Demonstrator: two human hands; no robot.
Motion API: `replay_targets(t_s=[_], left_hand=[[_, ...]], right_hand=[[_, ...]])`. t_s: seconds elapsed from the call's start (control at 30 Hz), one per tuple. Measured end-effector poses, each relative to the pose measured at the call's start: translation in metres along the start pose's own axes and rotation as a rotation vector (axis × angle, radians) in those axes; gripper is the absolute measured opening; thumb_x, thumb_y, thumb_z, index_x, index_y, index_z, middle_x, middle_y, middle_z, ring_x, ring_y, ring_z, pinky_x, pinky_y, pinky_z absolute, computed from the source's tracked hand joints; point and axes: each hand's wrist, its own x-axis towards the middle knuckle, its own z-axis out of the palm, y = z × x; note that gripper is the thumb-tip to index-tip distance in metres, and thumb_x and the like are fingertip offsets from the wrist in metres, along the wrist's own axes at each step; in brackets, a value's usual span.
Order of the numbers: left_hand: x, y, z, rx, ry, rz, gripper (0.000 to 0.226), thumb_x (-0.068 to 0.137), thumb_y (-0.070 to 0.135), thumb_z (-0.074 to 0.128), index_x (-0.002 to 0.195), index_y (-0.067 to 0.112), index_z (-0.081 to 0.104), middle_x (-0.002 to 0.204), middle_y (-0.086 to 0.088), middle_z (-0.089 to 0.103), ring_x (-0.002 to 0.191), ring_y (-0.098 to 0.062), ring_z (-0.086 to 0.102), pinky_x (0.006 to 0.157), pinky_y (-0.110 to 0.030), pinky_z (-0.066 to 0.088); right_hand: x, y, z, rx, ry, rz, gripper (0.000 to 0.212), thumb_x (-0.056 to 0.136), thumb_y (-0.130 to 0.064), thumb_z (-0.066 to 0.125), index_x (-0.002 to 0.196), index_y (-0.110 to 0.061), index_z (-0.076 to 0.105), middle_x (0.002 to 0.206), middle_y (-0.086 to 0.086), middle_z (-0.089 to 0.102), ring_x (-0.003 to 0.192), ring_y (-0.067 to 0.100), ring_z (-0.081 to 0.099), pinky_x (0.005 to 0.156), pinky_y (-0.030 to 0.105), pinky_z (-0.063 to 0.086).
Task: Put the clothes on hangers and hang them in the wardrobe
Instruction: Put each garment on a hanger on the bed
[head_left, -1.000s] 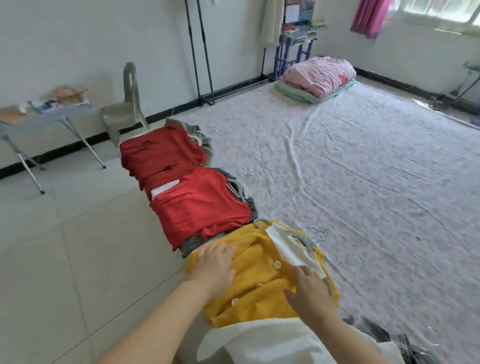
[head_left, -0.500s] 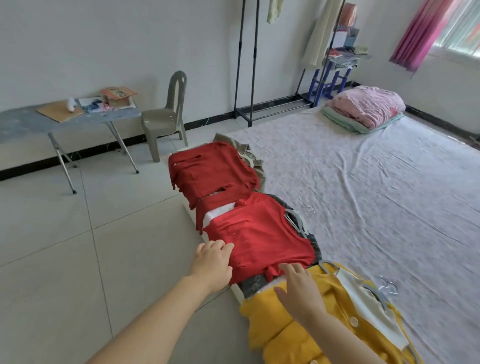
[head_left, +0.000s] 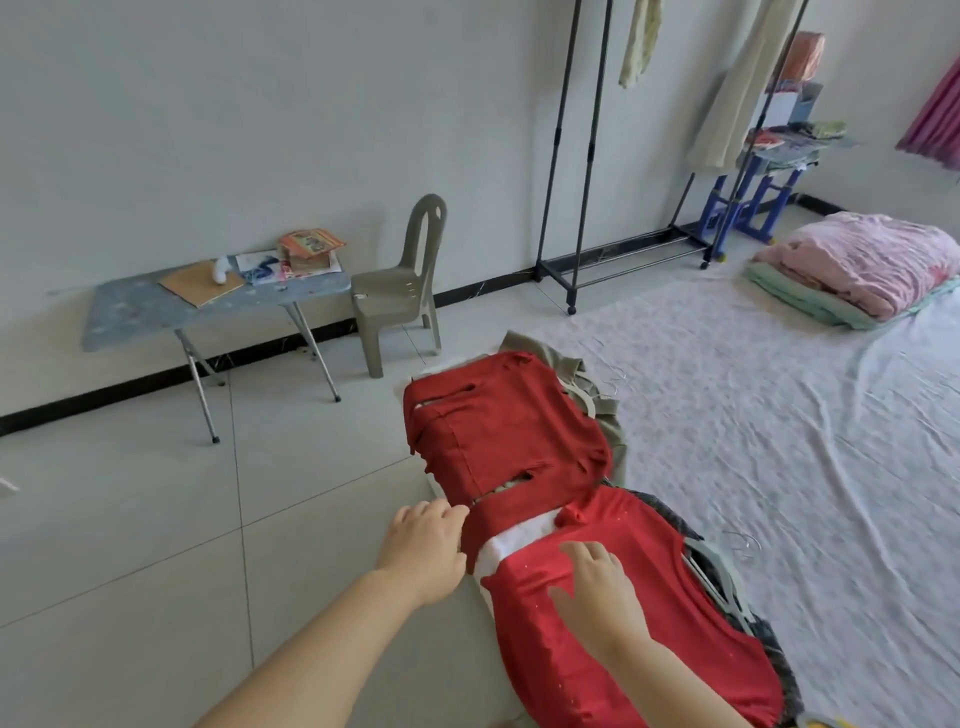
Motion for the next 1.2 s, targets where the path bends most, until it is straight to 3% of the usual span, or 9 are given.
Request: replay_targets(t_s=[0.4,0.6,0.83,1.2], left_hand=[[0.188,-0.063,-0.063,0.011,-0.024,0.081,0.058,0.09,0.036,0.046,0.143,0.021,0.025,0.14,0.0,0.038,0.129,-0.021,0.035,0.108,-0.036,0.023],[0.308,-0.092,-0.068,-0.014,-0.049,0.259,0.056,0.09,0.036,0.045,0.142,0.023,0.028,0.14,0.003,0.039,0.13,-0.017,0.033,0.113,-0.04,0.014],[0.423,-0.139,-0.08,0.014,-0.137,0.467,0.055,0.09,0.036,0.044,0.142,0.023,0.028,0.137,0.005,0.04,0.128,-0.015,0.036,0.111,-0.036,0.022],[0.536,-0.122,-0.048,0.04,-0.27,0.57,0.054,0.091,0.036,0.042,0.142,0.027,0.027,0.136,0.012,0.039,0.127,-0.01,0.035,0.112,-0.032,0.02]], right_hand=[[0.176,-0.006,-0.044,0.08,0.048,0.154,0.052,0.089,-0.031,0.055,0.137,-0.022,0.038,0.135,-0.002,0.042,0.126,0.018,0.039,0.102,0.027,0.035],[0.262,-0.008,-0.046,0.07,0.077,0.355,0.052,0.089,-0.032,0.054,0.136,-0.021,0.037,0.133,0.0,0.042,0.123,0.018,0.043,0.101,0.028,0.036],[0.341,-0.027,-0.044,0.136,0.094,0.609,0.05,0.09,-0.03,0.054,0.136,-0.02,0.037,0.133,0.002,0.042,0.122,0.02,0.043,0.1,0.031,0.037],[0.441,0.035,-0.023,0.174,0.049,0.762,0.047,0.091,-0.032,0.051,0.135,-0.021,0.04,0.133,0.0,0.045,0.122,0.021,0.042,0.1,0.03,0.036]])
